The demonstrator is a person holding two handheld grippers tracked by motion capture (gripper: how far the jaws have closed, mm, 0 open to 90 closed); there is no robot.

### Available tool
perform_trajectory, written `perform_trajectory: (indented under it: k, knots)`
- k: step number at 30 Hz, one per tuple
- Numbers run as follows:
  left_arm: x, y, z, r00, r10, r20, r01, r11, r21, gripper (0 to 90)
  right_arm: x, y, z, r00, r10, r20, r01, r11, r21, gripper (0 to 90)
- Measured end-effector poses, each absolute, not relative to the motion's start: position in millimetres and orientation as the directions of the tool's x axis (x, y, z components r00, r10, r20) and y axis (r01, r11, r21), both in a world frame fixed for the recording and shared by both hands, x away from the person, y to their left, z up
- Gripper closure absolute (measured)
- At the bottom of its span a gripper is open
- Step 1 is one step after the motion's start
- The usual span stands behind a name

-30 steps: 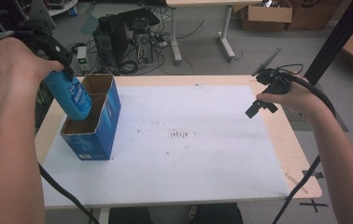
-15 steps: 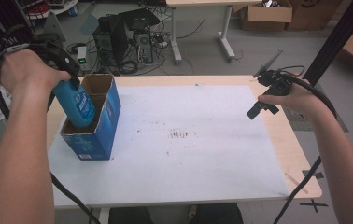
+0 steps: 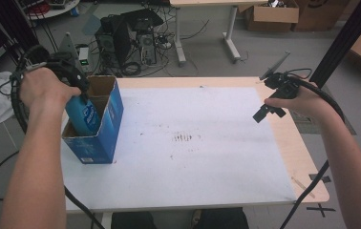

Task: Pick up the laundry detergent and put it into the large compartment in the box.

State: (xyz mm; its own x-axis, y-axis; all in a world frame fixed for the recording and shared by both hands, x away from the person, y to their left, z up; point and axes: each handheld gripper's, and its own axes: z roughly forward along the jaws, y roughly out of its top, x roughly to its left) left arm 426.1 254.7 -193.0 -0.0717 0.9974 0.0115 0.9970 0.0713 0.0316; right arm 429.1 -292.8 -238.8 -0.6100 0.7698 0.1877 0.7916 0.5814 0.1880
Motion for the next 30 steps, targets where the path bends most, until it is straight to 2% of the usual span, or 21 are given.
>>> perform_trajectory:
  k: [20,30]
  knots:
    - [435.9,248.9,-263.1,-0.05,0.999,0.012,0.998,0.05,-0.037,38.0,430.8,-289.9,-244.0,-0.606,0.772,0.191,0.795,0.58,0.178,16.3]
    - [436.0,249.2,-279.9,-0.044,0.999,0.008,0.998,0.044,-0.039,38.0,432.7,-288.0,-247.6,-0.611,0.768,0.192,0.791,0.585,0.176,16.3]
